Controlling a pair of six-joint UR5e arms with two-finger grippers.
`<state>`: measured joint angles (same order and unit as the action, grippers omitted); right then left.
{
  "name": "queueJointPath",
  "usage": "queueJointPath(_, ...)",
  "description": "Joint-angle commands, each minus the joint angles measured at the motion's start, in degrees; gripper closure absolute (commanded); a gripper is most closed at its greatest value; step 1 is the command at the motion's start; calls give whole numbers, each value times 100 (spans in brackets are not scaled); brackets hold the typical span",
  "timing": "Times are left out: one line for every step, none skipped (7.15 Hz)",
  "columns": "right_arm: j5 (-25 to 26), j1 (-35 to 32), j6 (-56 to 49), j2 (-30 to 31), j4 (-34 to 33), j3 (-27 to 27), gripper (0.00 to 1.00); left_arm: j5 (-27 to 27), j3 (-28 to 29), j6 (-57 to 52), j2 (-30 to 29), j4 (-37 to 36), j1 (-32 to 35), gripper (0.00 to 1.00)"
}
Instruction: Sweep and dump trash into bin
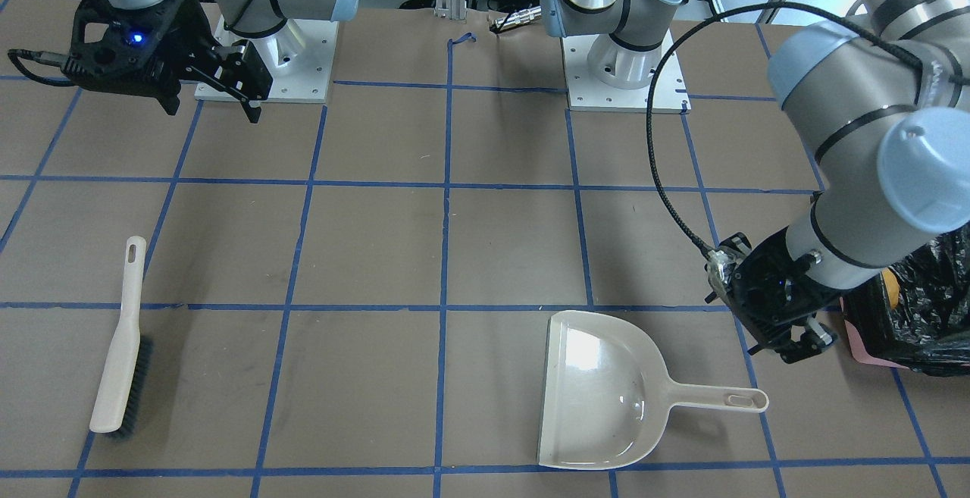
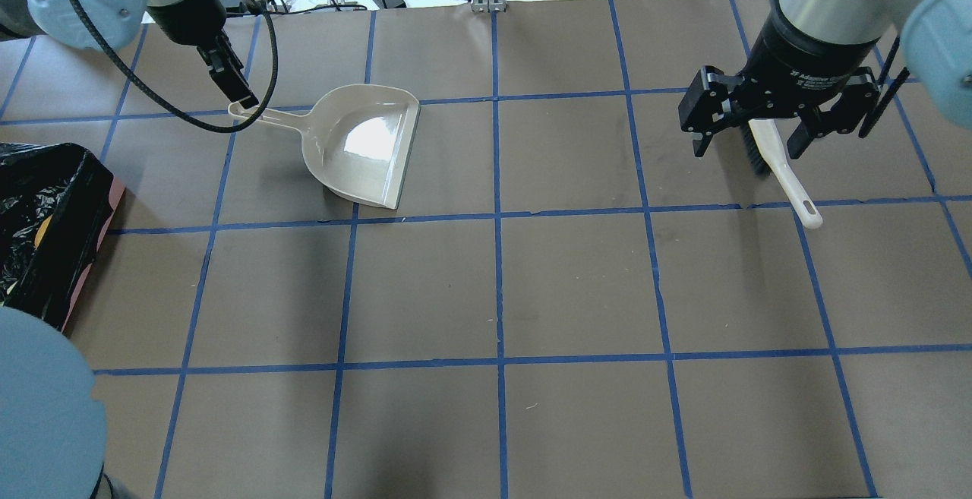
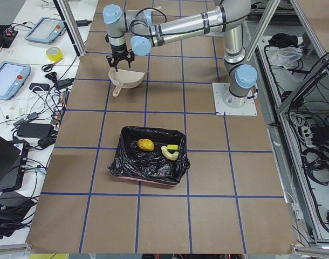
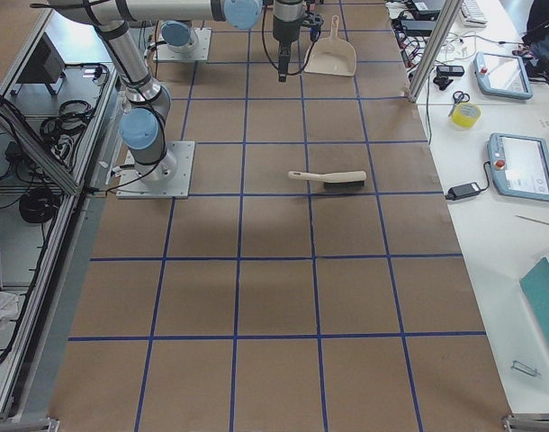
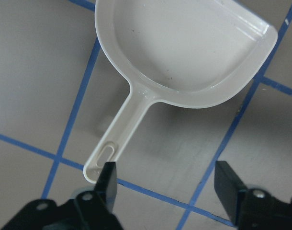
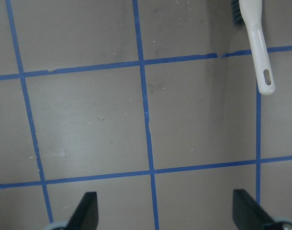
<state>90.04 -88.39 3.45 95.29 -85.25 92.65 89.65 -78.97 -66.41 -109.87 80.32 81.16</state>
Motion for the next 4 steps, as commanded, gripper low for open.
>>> queueJointPath(-171,-3,7,51,105,-36,0,-53,-48,1448,622,815,14,16)
queueJointPath(-188,-3,7,42,79,7,0,-27,-57,2317,850,853,119,11)
queueJointPath(-145,-3,7,7,-9,16,0,34,-109,3144,1062,880,259,8)
queueJointPath(-49,6,-72,-115,-149,16,0,35,-275,3657,1360,976,356,8)
